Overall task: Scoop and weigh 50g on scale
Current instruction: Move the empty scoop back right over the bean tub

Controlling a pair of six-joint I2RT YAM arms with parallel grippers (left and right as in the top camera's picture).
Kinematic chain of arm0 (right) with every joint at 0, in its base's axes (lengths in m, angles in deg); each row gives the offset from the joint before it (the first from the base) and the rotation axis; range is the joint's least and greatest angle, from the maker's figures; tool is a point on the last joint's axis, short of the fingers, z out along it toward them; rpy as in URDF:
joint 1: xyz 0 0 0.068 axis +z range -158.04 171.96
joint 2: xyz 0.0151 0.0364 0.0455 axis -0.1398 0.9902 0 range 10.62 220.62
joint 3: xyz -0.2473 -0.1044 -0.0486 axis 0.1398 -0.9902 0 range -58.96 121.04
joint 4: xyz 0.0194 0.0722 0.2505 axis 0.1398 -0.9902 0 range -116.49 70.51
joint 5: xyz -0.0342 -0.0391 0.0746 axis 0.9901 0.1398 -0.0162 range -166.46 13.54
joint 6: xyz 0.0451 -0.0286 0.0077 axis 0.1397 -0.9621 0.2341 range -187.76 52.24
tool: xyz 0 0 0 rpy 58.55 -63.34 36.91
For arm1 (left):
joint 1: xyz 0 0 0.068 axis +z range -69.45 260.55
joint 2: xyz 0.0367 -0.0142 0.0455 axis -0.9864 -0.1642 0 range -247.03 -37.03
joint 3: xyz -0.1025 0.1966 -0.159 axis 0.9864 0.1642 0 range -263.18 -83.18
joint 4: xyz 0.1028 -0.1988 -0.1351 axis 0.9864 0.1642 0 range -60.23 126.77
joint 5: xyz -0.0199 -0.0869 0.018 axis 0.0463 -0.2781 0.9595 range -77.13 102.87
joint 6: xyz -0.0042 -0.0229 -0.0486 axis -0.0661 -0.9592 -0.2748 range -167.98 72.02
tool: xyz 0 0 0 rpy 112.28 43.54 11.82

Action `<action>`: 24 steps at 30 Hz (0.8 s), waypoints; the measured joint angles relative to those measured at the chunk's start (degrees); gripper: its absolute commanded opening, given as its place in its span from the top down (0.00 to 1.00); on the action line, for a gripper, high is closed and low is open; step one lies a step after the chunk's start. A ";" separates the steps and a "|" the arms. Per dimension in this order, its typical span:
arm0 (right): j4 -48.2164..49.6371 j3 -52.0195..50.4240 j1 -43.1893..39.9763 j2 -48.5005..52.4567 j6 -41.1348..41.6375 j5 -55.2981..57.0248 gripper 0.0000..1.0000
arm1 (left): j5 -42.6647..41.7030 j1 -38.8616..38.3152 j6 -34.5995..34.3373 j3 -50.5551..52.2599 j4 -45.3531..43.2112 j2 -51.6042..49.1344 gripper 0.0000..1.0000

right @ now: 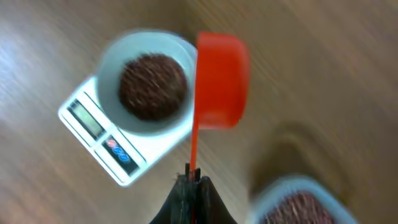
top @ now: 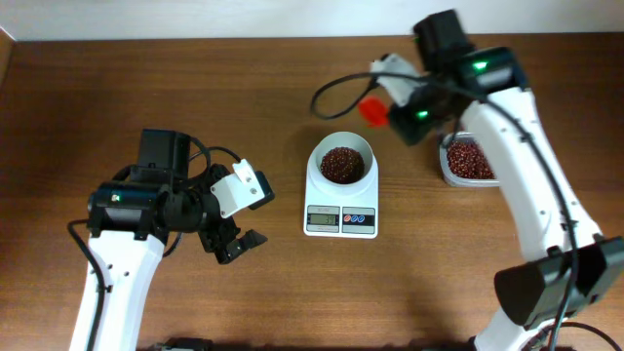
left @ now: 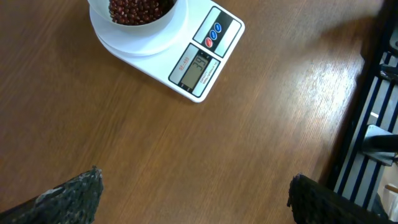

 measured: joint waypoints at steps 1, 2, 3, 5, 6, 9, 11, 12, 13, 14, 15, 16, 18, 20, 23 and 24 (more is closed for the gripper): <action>-1.42 0.24 -1.44 -0.02 0.22 0.46 0.96 | 0.00 0.00 0.00 0.00 0.00 0.00 0.01; -2.64 0.26 -2.97 -0.02 0.63 1.14 0.96 | 0.00 0.00 0.00 0.00 0.00 0.00 0.01; -4.26 0.28 -5.01 -0.02 1.16 1.97 0.96 | 0.00 0.00 0.00 0.00 0.02 0.00 0.01; -6.45 0.31 -8.81 -0.02 1.84 3.17 0.96 | 0.02 0.00 0.00 0.00 0.00 0.00 0.01; -8.13 0.31 -11.15 -0.02 2.32 3.74 0.96 | 0.00 0.00 0.00 0.00 0.00 0.00 0.01; -11.30 0.33 -15.98 -0.02 2.80 4.52 0.96 | 0.02 0.00 0.00 0.00 0.00 0.00 0.01; -12.20 0.33 -18.60 -0.02 2.91 4.87 0.96 | 0.00 0.00 0.00 0.00 0.00 0.00 0.01; -12.50 0.33 -19.56 -0.02 2.93 4.92 0.96 | 0.00 0.00 0.00 0.00 0.00 0.00 0.01; -12.61 0.33 -20.37 -0.02 2.93 5.07 0.96 | 0.00 0.00 0.00 0.00 0.00 0.00 0.01; -12.63 0.33 -20.87 -0.02 2.93 5.07 0.96 | 0.00 0.00 0.00 0.00 0.00 0.00 0.01; -12.66 0.33 -21.62 -0.02 2.93 5.09 0.96 | 0.00 0.00 0.00 0.00 0.02 0.00 0.01; -12.66 0.33 -22.23 -0.02 2.93 5.11 0.96 | 0.00 0.00 0.00 0.00 0.00 0.00 0.01; -12.68 0.33 -23.28 -0.02 2.91 5.31 0.96 | 0.00 0.00 0.00 0.00 0.00 0.00 0.01; -12.66 0.11 -23.76 -0.02 2.91 6.32 0.96 | 0.00 0.00 0.00 0.00 0.00 0.00 0.01; -12.35 -2.08 -23.91 0.00 2.93 8.39 0.96 | 0.02 0.00 0.00 0.00 0.00 0.00 0.01; -11.28 -4.15 -23.91 0.04 2.89 9.55 0.96 | 0.00 0.00 0.00 0.00 0.02 0.00 0.01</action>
